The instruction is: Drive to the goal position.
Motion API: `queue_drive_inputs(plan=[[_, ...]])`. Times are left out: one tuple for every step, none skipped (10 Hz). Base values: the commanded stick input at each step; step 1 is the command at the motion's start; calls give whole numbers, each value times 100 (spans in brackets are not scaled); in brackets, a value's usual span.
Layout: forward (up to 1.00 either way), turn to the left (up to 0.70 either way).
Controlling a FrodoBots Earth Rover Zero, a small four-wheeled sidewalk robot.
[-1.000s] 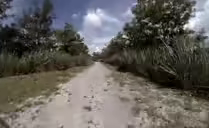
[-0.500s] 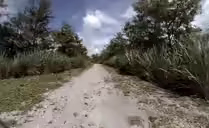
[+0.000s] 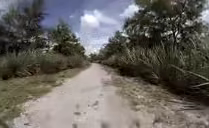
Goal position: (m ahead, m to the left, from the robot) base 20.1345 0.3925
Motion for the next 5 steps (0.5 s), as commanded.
queue_drive_inputs(plan=[[84, 0], [84, 0], [84, 0], [84, 0], [84, 0]])
